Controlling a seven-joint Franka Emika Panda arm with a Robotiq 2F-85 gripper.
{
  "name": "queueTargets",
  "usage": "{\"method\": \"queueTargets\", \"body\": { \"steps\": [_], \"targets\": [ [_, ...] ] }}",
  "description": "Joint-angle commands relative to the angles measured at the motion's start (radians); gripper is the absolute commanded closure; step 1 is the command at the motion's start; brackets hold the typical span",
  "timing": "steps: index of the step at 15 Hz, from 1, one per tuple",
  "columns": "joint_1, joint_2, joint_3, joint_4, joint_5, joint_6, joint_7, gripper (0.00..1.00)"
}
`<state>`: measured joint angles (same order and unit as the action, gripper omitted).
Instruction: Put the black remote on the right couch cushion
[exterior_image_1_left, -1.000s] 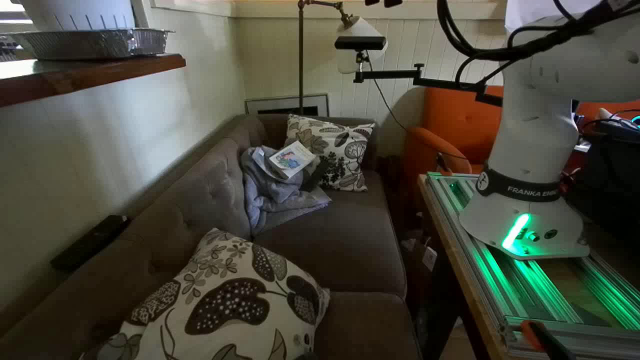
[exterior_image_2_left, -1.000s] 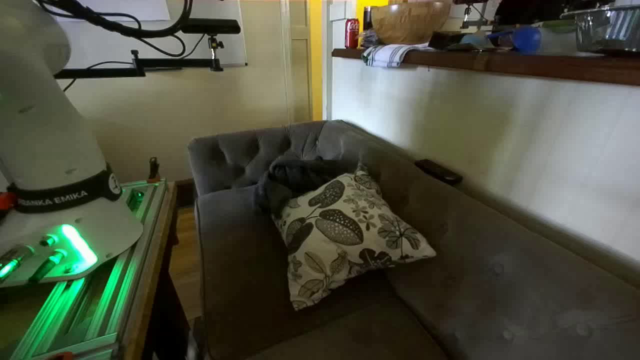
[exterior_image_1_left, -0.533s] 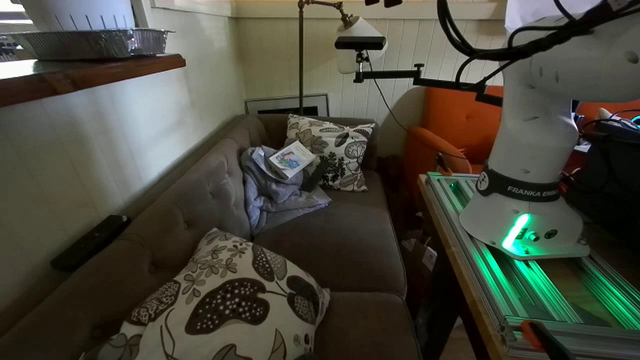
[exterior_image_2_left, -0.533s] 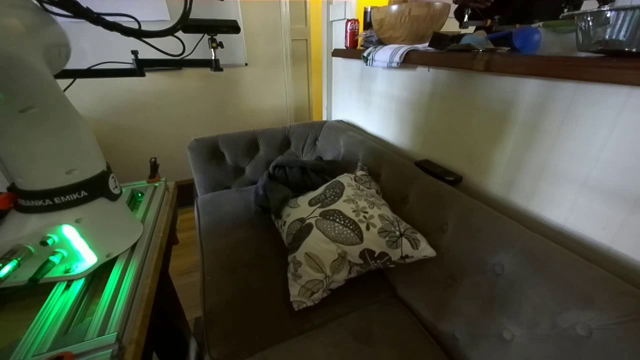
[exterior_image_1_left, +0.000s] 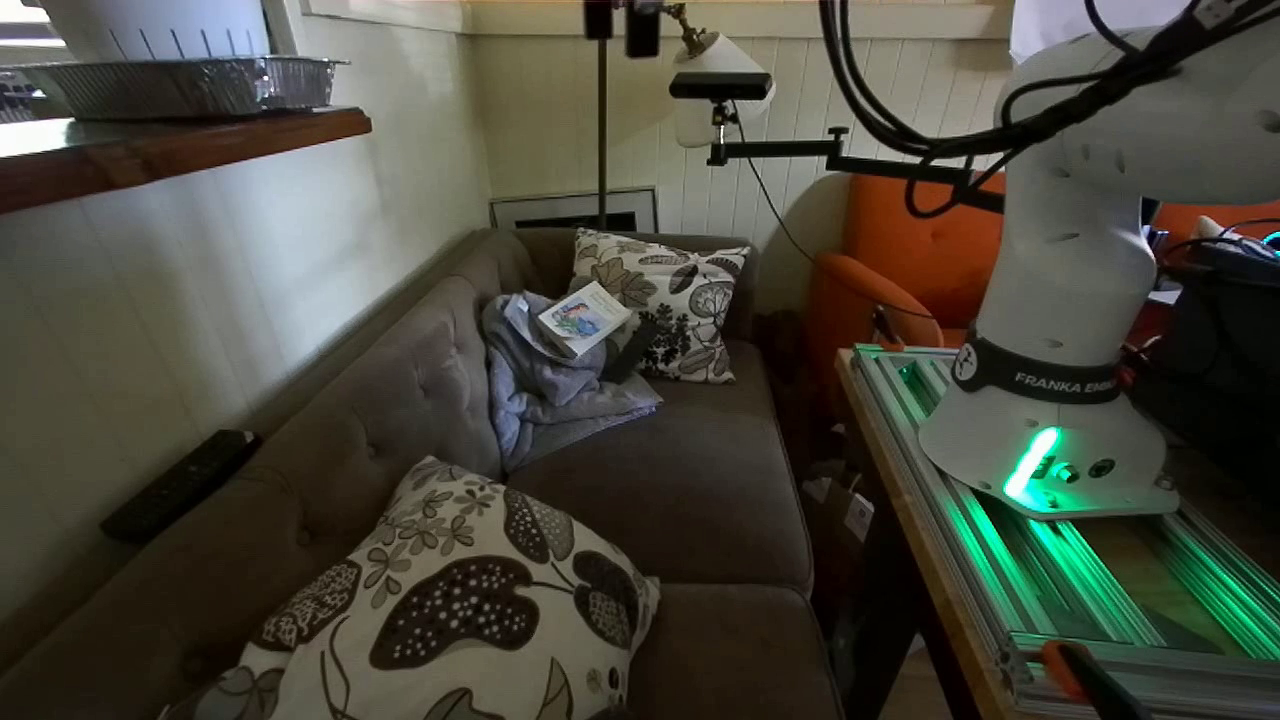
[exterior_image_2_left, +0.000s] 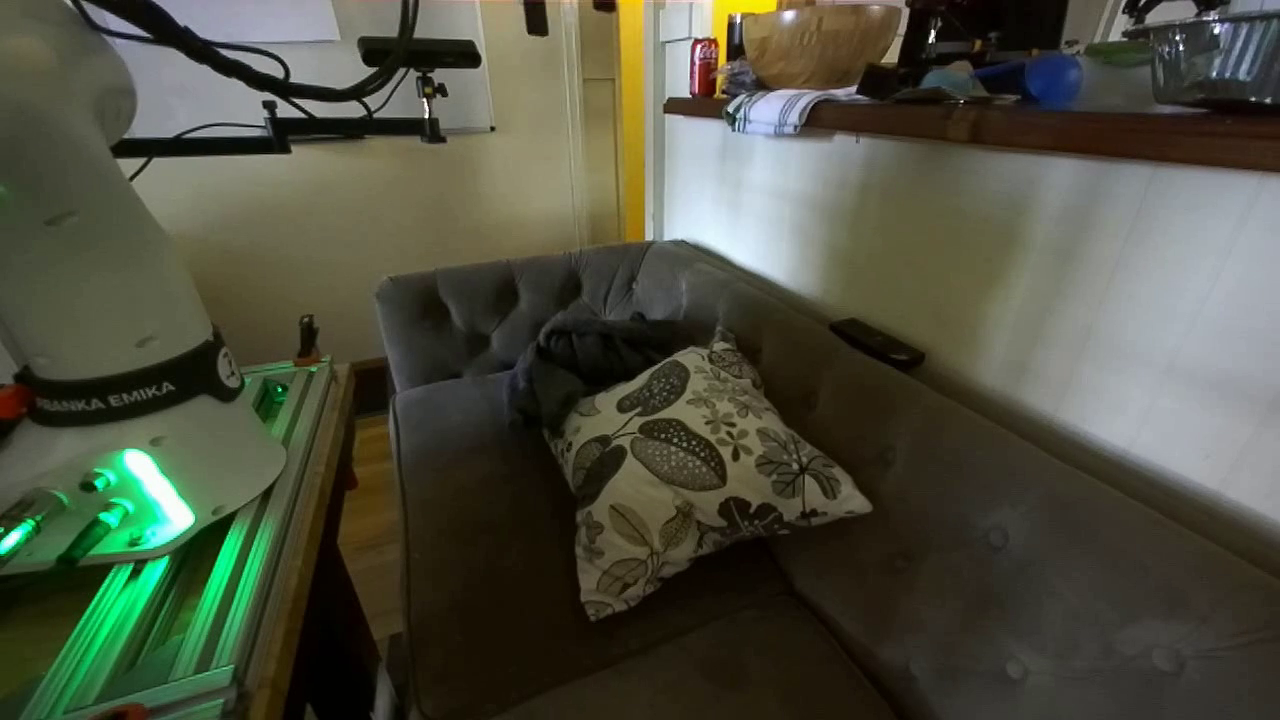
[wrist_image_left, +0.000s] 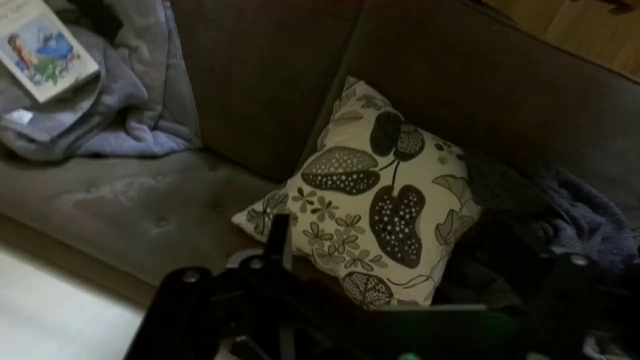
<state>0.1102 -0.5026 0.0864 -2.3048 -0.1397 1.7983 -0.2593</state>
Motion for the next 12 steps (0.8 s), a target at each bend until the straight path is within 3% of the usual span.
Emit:
{"method": "queueTargets", "body": {
  "steps": [1, 7, 12],
  "targets": [
    [0.022, 0.164, -0.018, 0.040, -0.081, 0.211, -0.121, 0.00],
    [0.027, 0.414, -0.118, 0.121, 0.054, 0.559, -0.529, 0.00],
    [-0.009, 0.615, -0.086, 0.227, 0.246, 0.678, -0.906, 0.00]
  ]
}}
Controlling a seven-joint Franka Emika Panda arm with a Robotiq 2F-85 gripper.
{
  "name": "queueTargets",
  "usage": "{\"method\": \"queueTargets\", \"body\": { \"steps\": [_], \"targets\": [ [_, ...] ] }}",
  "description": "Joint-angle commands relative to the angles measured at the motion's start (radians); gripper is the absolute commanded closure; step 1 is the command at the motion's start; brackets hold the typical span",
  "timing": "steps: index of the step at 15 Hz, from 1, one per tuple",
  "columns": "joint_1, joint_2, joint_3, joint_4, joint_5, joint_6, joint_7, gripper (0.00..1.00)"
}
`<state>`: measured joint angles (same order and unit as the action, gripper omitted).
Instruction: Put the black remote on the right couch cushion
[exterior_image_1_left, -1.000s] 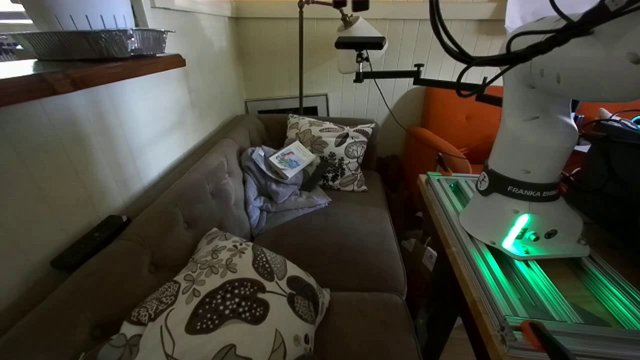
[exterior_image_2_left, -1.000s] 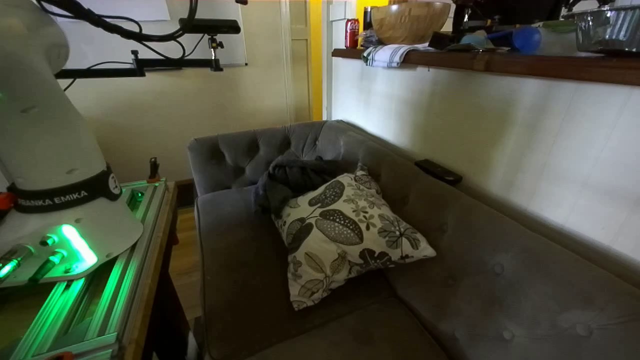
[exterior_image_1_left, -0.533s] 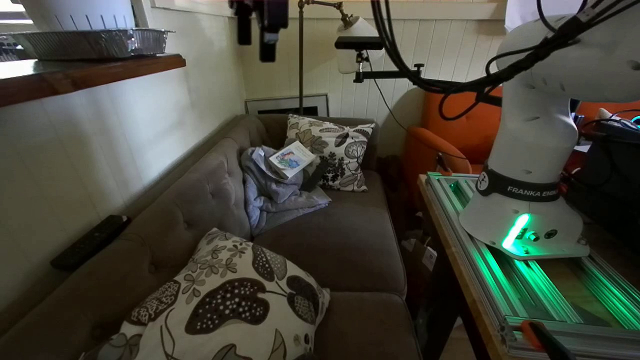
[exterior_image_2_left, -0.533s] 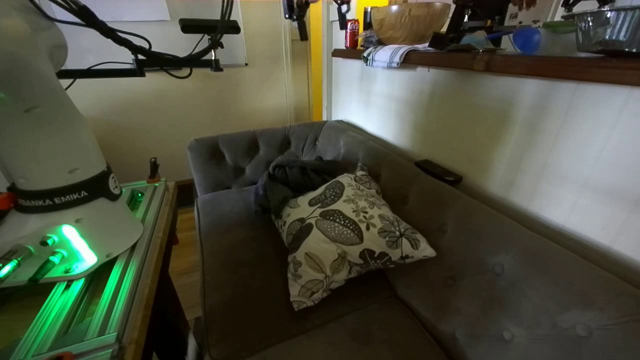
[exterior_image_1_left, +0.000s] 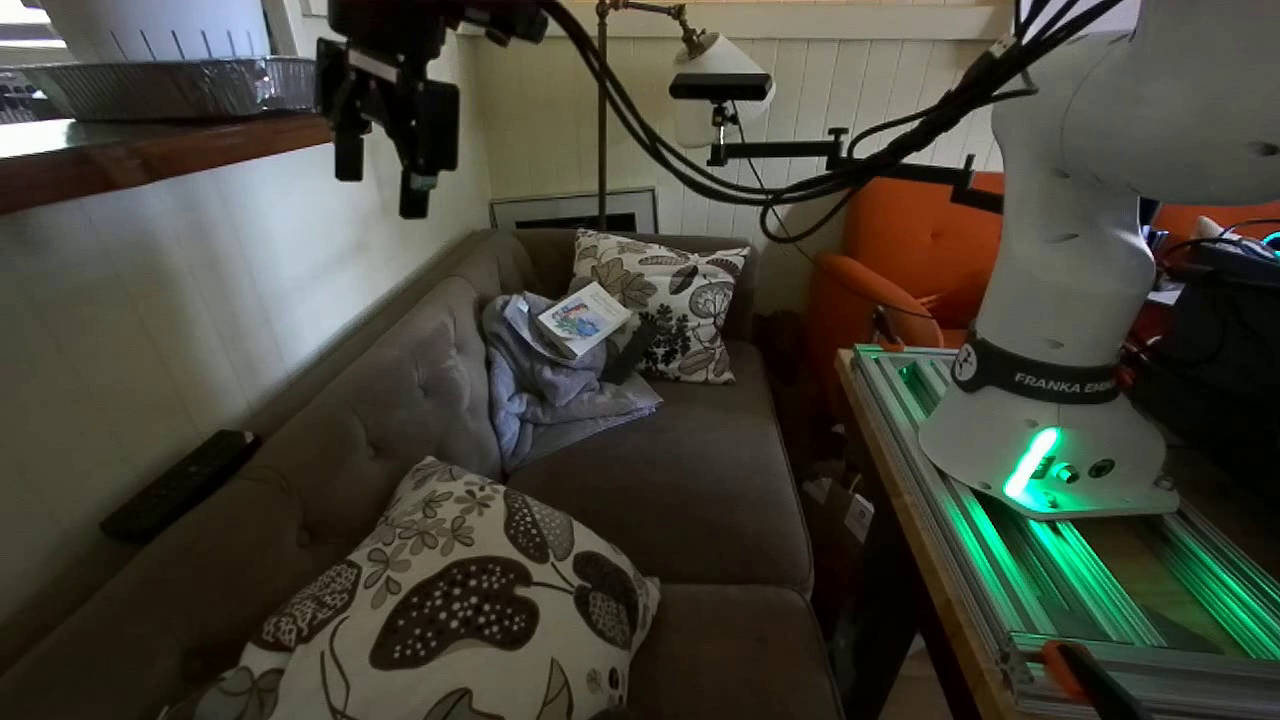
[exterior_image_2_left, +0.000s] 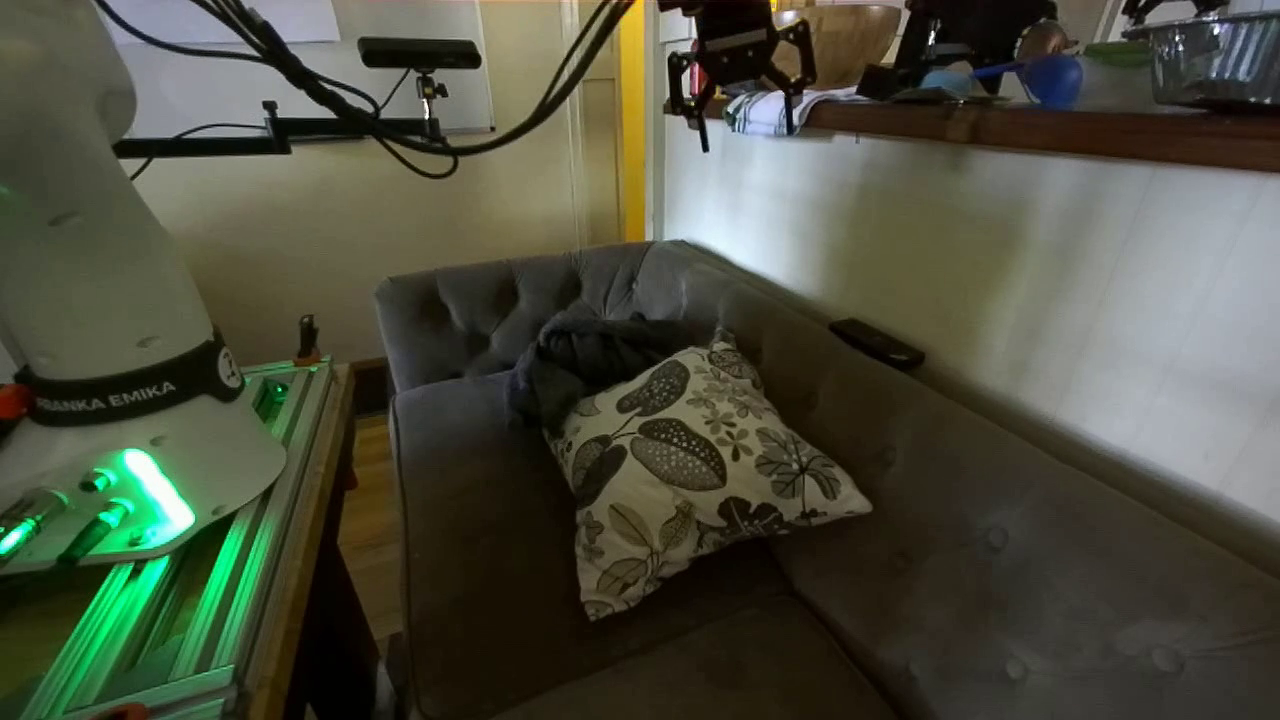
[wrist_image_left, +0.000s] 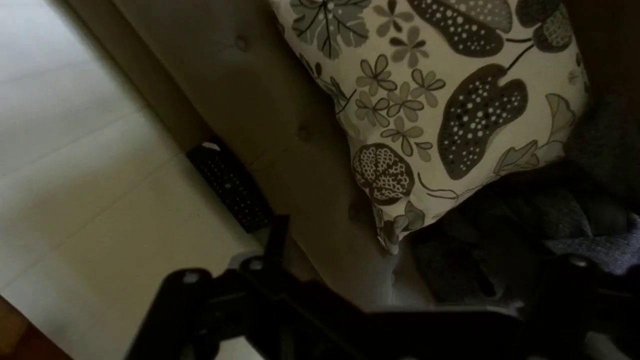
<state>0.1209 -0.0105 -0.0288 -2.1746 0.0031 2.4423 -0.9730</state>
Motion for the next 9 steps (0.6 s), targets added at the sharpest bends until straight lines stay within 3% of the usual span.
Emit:
{"method": "queueTargets", "body": {
  "steps": [1, 2, 9],
  "targets": [
    [-0.031, 0.161, 0.045, 0.123, 0.137, 0.042, -0.266, 0.00],
    [-0.037, 0.076, 0.046, 0.046, 0.066, 0.028, -0.136, 0.00],
    [-0.051, 0.087, 0.061, 0.041, 0.094, 0.059, -0.157, 0.00]
  ]
}}
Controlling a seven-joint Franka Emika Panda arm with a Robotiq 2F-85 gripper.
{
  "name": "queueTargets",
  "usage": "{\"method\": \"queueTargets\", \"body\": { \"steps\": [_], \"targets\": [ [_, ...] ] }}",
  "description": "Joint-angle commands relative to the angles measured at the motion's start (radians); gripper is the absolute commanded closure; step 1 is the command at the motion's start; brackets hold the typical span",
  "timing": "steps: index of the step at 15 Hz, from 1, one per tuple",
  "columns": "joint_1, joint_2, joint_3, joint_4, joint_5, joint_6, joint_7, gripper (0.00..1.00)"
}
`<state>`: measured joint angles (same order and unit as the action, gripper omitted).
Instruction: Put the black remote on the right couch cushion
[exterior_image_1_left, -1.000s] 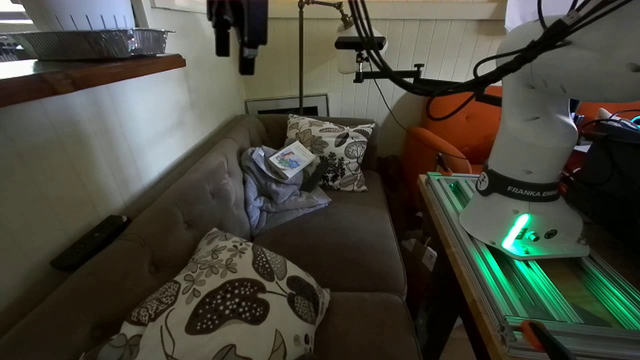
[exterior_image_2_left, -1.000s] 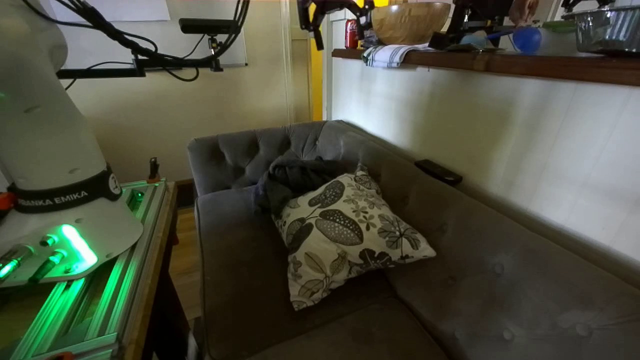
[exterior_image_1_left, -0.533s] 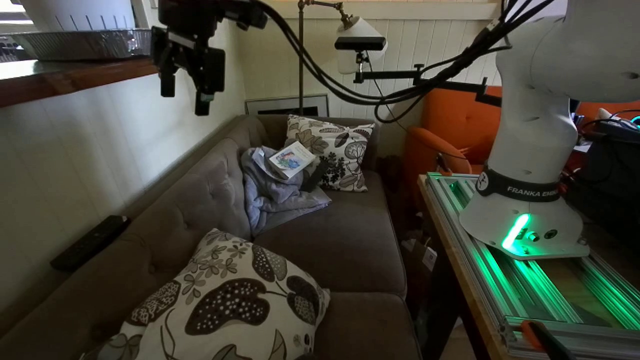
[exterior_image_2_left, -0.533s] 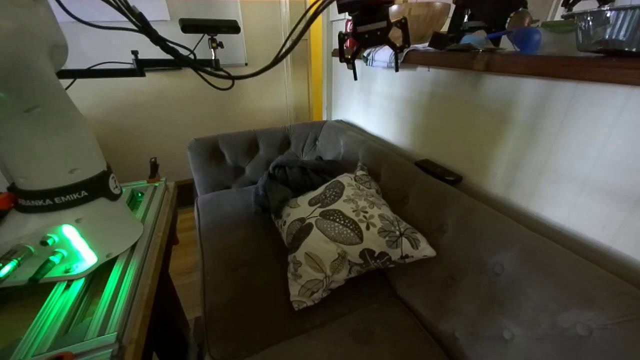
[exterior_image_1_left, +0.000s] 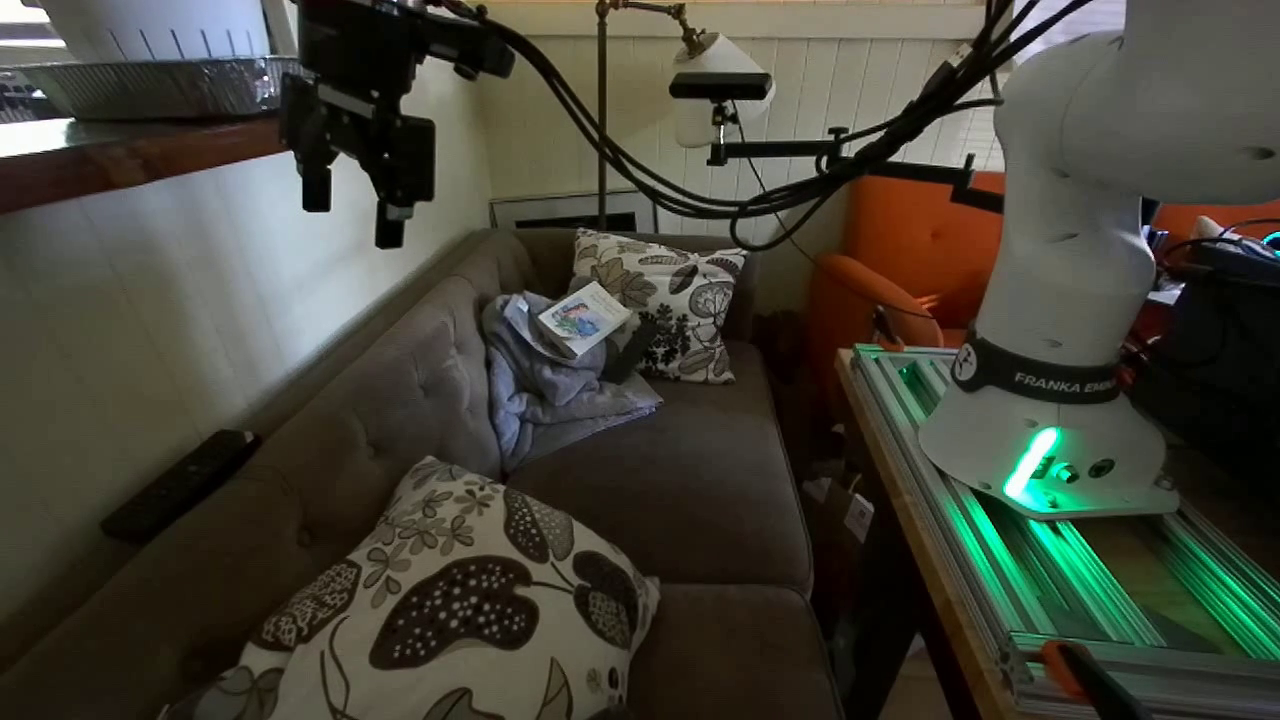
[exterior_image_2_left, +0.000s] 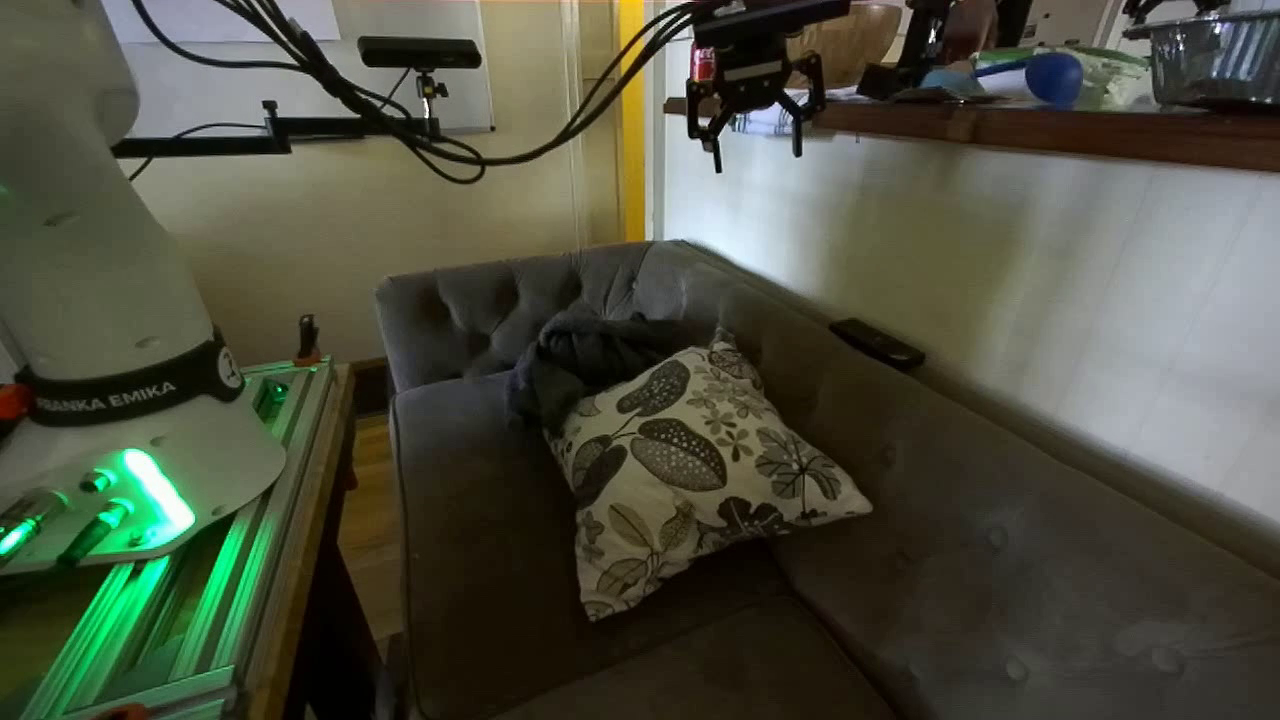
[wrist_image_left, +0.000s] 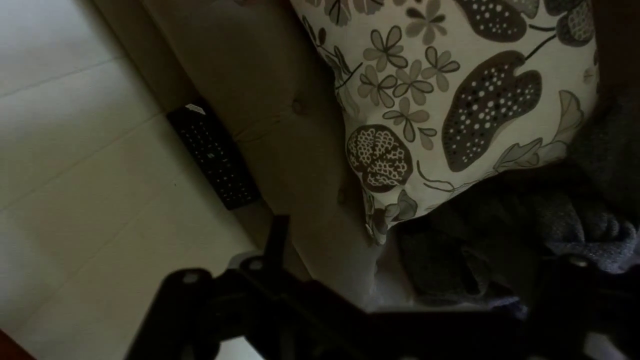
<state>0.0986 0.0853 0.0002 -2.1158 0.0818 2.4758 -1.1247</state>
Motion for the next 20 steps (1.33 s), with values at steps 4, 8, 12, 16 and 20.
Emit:
{"method": "queueTargets", "body": {
  "steps": [4, 8, 12, 16, 20],
  "targets": [
    [-0.033, 0.080, 0.039, -0.028, -0.068, 0.254, -0.008, 0.00],
    [-0.055, 0.228, 0.030, 0.017, -0.184, 0.432, 0.011, 0.00],
    [-0.068, 0.403, 0.044, 0.142, -0.280, 0.560, 0.022, 0.00],
    [-0.064, 0.547, 0.062, 0.325, -0.343, 0.553, 0.015, 0.00],
    [-0.084, 0.685, 0.097, 0.520, -0.365, 0.484, -0.011, 0.00]
  ]
}}
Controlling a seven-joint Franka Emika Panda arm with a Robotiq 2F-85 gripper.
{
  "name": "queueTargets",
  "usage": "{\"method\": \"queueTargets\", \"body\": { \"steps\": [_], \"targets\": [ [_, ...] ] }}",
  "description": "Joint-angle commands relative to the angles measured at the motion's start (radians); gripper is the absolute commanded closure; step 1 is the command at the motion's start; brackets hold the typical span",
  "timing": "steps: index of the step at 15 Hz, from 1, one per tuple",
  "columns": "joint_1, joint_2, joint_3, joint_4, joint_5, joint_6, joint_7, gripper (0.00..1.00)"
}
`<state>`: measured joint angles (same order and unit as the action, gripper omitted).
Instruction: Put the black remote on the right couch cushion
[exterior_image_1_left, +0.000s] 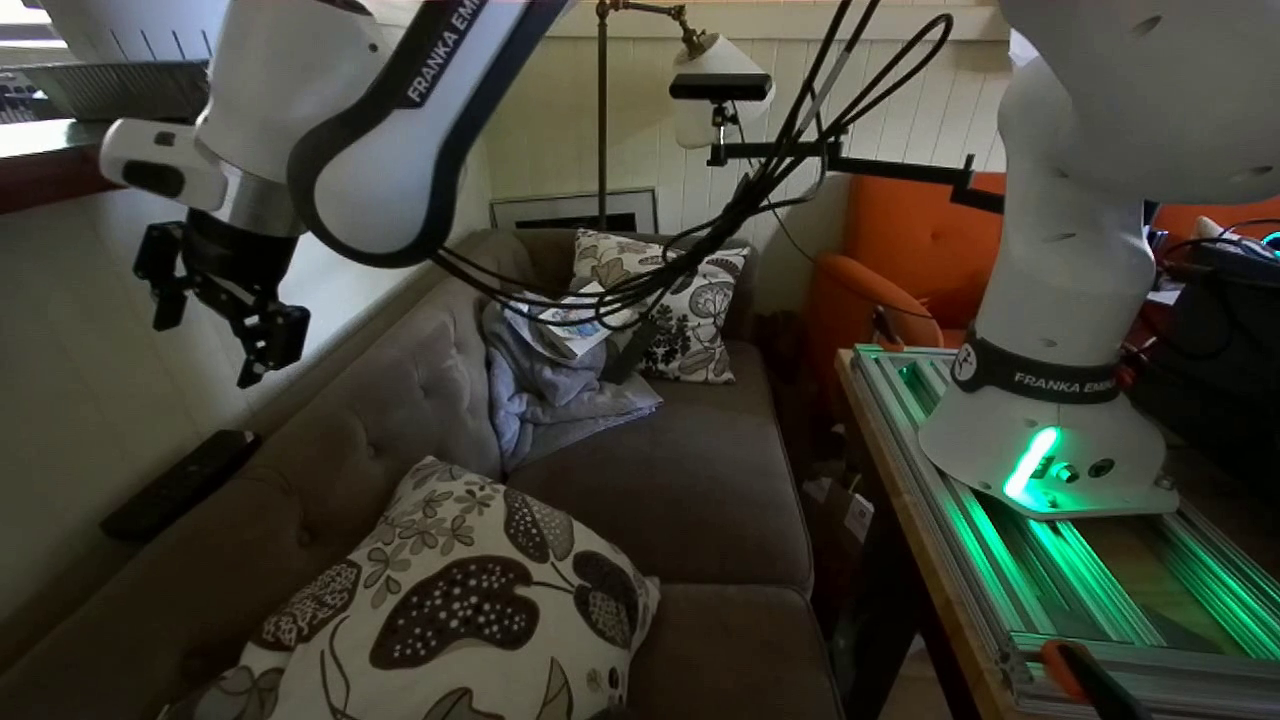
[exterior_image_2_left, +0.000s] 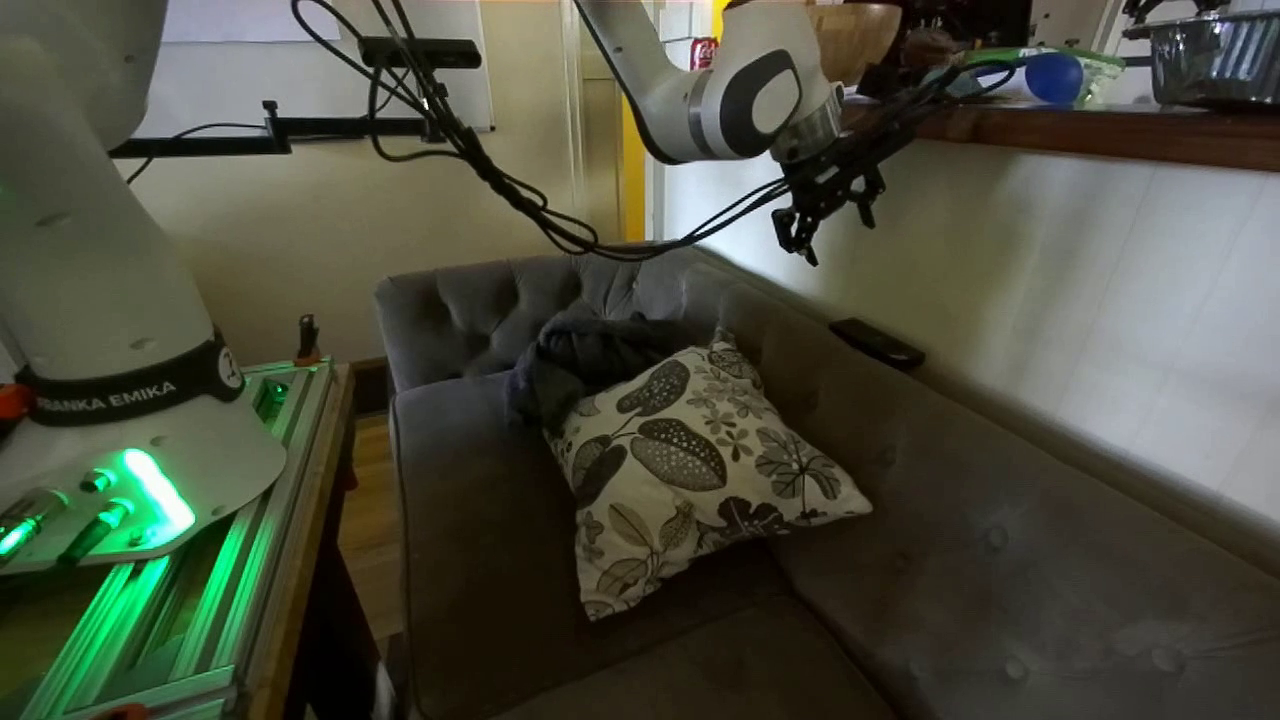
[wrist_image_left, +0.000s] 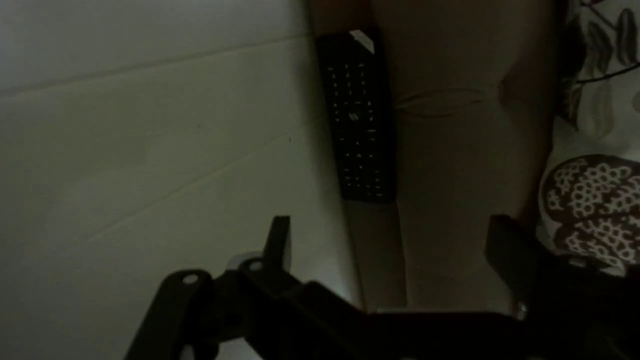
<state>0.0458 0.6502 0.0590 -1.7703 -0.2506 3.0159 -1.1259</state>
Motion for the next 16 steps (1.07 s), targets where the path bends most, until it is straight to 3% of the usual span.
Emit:
{"method": "queueTargets", "body": {
  "steps": [1, 6, 7, 13, 16],
  "targets": [
    [-0.042, 0.146, 0.054, 0.206, -0.024, -0.070, -0.012, 0.00],
    [-0.038, 0.231, 0.031, 0.277, -0.023, -0.114, 0.014, 0.00],
    [-0.035, 0.184, 0.033, 0.217, -0.028, -0.093, 0.022, 0.00],
    [-0.037, 0.195, 0.034, 0.220, -0.028, -0.092, 0.025, 0.00],
    [-0.032, 0.254, 0.030, 0.290, -0.037, -0.115, 0.009, 0.00]
  ]
}}
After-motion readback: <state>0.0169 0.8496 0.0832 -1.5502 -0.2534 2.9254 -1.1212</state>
